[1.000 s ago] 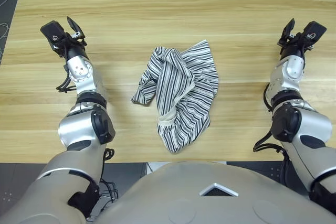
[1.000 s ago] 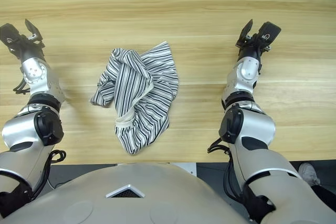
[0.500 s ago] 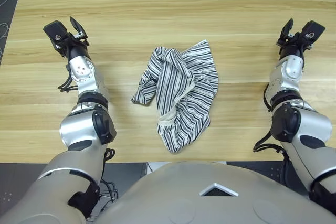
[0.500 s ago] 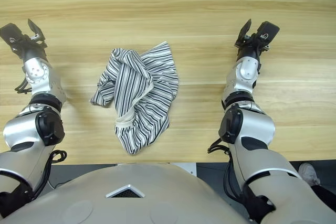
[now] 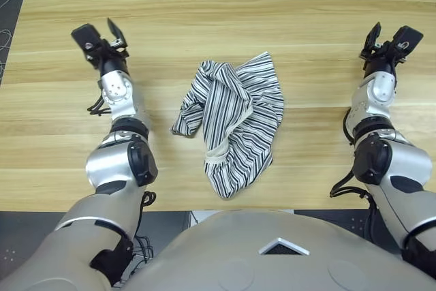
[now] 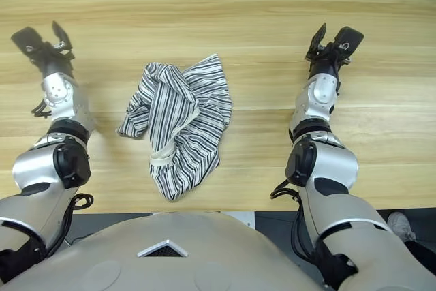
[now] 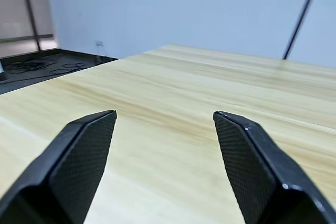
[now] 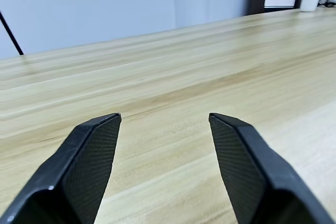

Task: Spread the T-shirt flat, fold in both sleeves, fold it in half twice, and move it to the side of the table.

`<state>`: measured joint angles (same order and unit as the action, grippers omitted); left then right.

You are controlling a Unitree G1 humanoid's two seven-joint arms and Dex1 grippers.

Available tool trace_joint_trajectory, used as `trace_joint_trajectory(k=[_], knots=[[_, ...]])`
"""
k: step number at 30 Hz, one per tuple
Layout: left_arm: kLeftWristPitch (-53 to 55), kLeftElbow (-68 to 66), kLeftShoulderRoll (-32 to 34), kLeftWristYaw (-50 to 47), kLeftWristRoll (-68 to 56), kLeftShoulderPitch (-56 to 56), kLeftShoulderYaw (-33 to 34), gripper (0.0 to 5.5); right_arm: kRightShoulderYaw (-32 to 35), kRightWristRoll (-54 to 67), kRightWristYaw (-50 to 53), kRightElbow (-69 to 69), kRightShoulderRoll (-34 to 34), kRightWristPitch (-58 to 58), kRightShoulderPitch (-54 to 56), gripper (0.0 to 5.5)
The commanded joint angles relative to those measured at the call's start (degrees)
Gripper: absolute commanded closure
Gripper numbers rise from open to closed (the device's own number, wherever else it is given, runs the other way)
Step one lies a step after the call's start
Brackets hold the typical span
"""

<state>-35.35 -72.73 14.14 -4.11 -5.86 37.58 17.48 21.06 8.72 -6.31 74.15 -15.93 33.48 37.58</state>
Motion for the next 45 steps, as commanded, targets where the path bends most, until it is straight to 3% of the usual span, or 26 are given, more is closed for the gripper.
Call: trace_joint_trajectory(k=[1,4,6,8,10,17,22,27,34,39,45], knots=[[-0.5,-0.4,-1.9,-1.1,2.3,2.4,-2.0,2.06,-2.9,0.5,-14.9,-3.8,-1.5,-5.9,1.2,2.39],[-1.1,-0.2,-2.3,-1.8,2.5,2.1,-2.0,2.06,-12.7,1.2,-38.4,-21.9,-3.7,-17.1,-6.4,2.39],[-1.2,-0.1,-2.2,-1.8,2.4,2.0,-2.0,2.06,-20.1,13.1,-51.3,-49.5,-11.4,-43.7,-18.2,2.39],[-1.3,-0.1,-1.8,-1.8,2.2,1.8,-1.8,2.06,-23.4,23.3,-56.5,-67.9,-18.8,-65.1,-24.8,2.39],[-1.4,-0.1,-1.3,-1.6,1.9,1.5,-1.4,2.06,-24.5,29.0,-58.1,-78.1,-24.8,-75.9,-26.7,2.39],[-1.4,0.0,0.0,-1.1,1.1,0.8,-0.2,2.06,-27.4,37.4,-65.0,-100.0,-38.0,-89.2,-28.2,2.39],[-1.5,0.1,0.7,-1.0,0.9,0.6,0.3,2.06,-35.7,37.7,-58.3,-104.7,-31.6,-97.4,-23.4,2.39],[-1.0,-0.1,0.5,-0.6,0.7,1.1,0.6,2.06,-46.6,26.1,-52.0,-99.3,-25.4,-90.9,-21.1,2.39],[0.4,-0.9,-1.4,-0.7,1.7,2.9,-0.9,2.06,-51.9,12.5,-49.5,-79.9,-17.3,-73.6,-19.0,2.39],[1.1,-1.1,-2.5,-1.2,2.3,3.9,-1.7,2.06,-59.0,-9.4,-46.4,-58.6,-20.0,-47.1,-14.4,2.39],[1.3,-1.0,-3.2,-1.6,2.8,4.4,-2.4,2.06,-53.1,-14.3,-50.1,-48.2,-27.5,-35.7,-7.4,2.39]])
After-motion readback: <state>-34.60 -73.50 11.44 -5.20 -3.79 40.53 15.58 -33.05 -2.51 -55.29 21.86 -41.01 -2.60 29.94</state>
